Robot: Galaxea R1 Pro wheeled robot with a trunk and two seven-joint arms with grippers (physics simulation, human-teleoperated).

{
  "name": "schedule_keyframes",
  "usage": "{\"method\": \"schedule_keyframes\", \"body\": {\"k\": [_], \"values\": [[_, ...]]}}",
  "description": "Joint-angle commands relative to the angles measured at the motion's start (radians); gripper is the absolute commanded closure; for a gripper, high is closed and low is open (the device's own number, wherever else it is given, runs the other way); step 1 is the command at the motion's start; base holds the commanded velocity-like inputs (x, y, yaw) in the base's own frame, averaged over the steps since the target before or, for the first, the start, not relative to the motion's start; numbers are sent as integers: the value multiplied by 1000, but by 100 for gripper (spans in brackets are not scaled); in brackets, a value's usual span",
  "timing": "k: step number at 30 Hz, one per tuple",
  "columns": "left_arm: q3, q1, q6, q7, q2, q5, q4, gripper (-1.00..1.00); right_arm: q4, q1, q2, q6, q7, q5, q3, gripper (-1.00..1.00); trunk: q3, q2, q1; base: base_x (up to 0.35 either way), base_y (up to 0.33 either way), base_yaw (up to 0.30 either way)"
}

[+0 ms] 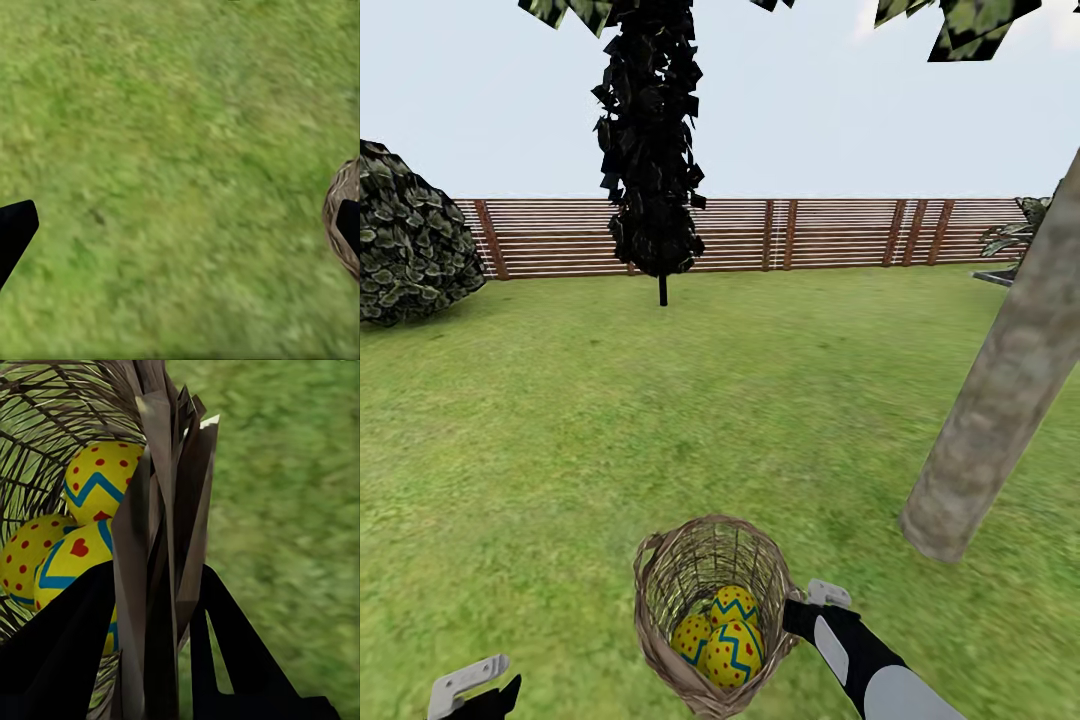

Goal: Take the three Easter eggs out of the wicker basket on the lawn in the garden, then place them on the lawn next to a single tree (choose any tree) so that all three eggs are next to the same tree and none are left in the basket.

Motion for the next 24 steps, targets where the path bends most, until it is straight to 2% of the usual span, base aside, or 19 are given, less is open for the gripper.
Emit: {"method": "schedule_keyframes", "body": {"k": [1, 12, 21, 23, 24], "values": [[0, 0, 5, 6, 1, 11, -2, -100, -3, -1, 1, 6, -1, -5, -5, 100, -1, -1, 1, 139, 82, 0], [0, 0, 5, 5, 1, 9, -1, -100, -3, -1, 1, 6, -1, -5, -5, 100, -1, -1, 1, 291, 114, -36], [2, -1, 6, 5, 1, 11, -2, -100, -3, -1, 11, 6, -1, -4, -5, 100, -1, -1, 1, 313, 117, -17], [4, -3, 8, 4, 5, 28, -2, -100, -3, -1, 11, 6, -1, -4, -5, 100, -1, -1, 1, 329, 19, 0], [5, -4, 8, 3, 9, 57, -2, -100, -3, -1, 11, 6, -1, -4, -5, 100, -1, -1, 1, 335, 8, 0]]}}
